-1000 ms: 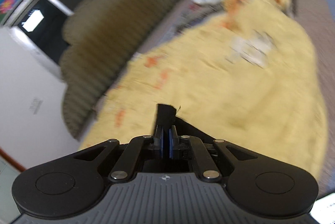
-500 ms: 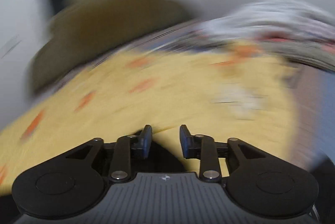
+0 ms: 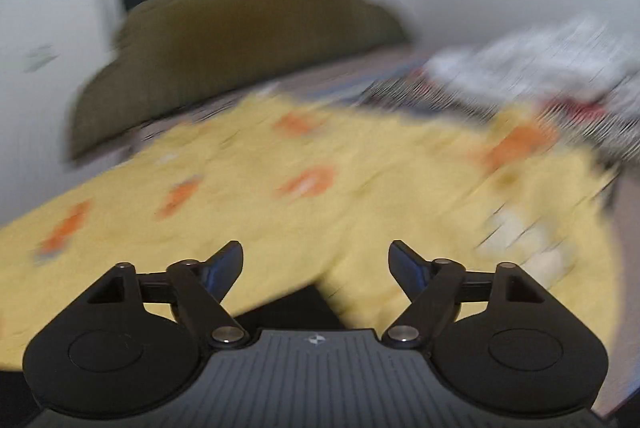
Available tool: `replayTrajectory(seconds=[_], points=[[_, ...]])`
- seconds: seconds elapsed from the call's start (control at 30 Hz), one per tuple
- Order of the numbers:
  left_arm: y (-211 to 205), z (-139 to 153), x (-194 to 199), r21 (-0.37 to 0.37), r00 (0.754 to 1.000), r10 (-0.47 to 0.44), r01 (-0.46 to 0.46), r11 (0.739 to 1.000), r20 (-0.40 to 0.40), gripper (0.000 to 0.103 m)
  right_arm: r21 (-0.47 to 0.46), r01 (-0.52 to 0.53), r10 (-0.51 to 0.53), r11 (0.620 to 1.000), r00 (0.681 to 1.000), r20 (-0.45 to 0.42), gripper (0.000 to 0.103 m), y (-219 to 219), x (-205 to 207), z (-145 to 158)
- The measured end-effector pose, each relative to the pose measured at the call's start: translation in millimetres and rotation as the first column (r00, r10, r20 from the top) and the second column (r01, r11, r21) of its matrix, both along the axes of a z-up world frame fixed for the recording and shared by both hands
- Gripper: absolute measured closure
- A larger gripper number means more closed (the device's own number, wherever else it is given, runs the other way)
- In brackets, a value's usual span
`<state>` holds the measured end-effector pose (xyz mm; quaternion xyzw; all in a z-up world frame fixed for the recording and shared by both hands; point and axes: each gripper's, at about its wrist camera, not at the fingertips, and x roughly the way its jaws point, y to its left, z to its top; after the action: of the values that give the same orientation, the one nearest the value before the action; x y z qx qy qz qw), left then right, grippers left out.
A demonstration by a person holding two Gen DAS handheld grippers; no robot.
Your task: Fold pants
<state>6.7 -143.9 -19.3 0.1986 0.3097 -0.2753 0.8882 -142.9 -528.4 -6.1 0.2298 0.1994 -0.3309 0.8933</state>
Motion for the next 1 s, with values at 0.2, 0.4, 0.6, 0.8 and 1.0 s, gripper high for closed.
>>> replayTrajectory(seconds=[0.2, 0.4, 0.6, 0.8, 1.0], points=[[-2, -7, -3, 0.004, 0.997, -0.035, 0.035, 0.999, -0.062, 0.003, 0.096, 0.154, -0.132, 0.983, 0.97, -0.205, 0.023, -20, 1, -41], [20, -5, 17, -0.028, 0.994, 0.076, -0.078, 0.997, -0.083, 0.001, -0.073, -0.247, 0.232, 0.966, 0.957, -0.171, 0.019, 85, 20, -12], [35, -9, 9, 0.047, 0.993, 0.033, -0.028, 0.999, -0.113, 0.002, -0.217, -0.447, 0.299, 0.868, 0.819, -0.49, 0.013, 156, 48, -35], [97, 8, 24, -0.008, 0.976, 0.215, -0.215, 0.977, -0.039, 0.001, -0.203, -0.531, 0.466, 0.823, 0.835, -0.292, 0.009, 223, 53, 5], [173, 2, 63, 0.098, 0.909, 0.415, -0.409, 0.907, -0.047, 0.0, -0.116, -0.771, 0.66, 0.626, 0.603, -0.448, 0.008, 307, 111, -22]])
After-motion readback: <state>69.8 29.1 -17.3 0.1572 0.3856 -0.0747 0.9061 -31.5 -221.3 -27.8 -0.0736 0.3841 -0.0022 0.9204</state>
